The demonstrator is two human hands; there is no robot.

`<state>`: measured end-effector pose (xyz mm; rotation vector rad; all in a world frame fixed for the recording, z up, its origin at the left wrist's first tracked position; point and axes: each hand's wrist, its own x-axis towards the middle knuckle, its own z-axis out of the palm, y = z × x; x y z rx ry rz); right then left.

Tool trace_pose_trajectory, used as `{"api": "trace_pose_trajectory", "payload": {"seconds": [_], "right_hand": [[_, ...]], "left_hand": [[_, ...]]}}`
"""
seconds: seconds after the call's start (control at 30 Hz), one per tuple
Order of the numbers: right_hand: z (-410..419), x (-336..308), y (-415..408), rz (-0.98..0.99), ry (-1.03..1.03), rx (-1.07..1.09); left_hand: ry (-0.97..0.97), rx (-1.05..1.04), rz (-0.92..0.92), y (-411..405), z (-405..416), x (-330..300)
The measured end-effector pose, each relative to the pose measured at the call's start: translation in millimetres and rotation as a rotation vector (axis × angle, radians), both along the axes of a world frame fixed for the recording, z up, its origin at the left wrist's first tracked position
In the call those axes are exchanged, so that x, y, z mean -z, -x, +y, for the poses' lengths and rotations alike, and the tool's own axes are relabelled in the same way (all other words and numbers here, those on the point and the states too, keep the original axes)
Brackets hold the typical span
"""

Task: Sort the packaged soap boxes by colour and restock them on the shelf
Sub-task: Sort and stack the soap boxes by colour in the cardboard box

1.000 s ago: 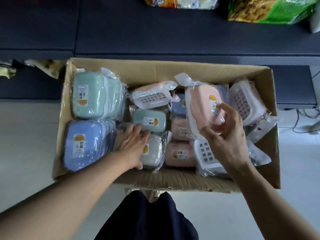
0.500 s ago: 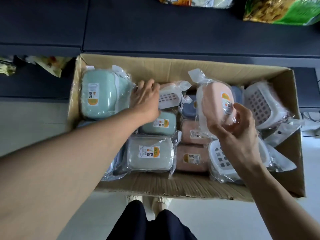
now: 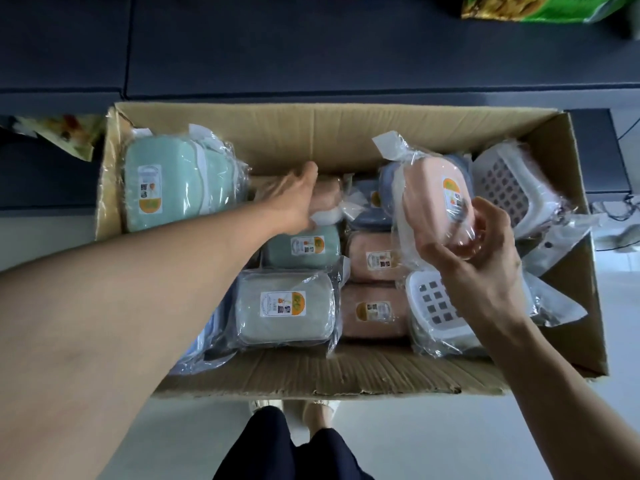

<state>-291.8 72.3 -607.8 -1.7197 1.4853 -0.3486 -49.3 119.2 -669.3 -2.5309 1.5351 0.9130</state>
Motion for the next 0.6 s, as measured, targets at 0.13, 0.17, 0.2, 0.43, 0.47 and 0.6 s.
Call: {"api": "trace_pose_trajectory", "payload": {"seconds": [0.13,0.17,0.2,0.43,0.47,0.6], "right_hand": [[1,3,-2,-0.016,-0.01,-0.004],[1,2,-2,-0.019,-0.006,-0.002],[0,1,-1,-0.021,0.002,0.002],[-7,-7,1,-0.003,0.033,-0.004],[-6,-8,0,-0.004,0.022,-0.018],[-2,-17,-10,-0.031,-0.003,-0.056]], "left_hand": [[-0.071,0.025,0.109,2,-9,11],[-0.108,0.016,0.164,1,-13,10],[-0.152,0.015,0.212,-1,-15,10],[-0.184,0.053,0.097,-15,-1,3],[-0.125,0.023,0.077,-16,3,-1],[0.142,-0.066,-0.035,-18,9,-16]]}}
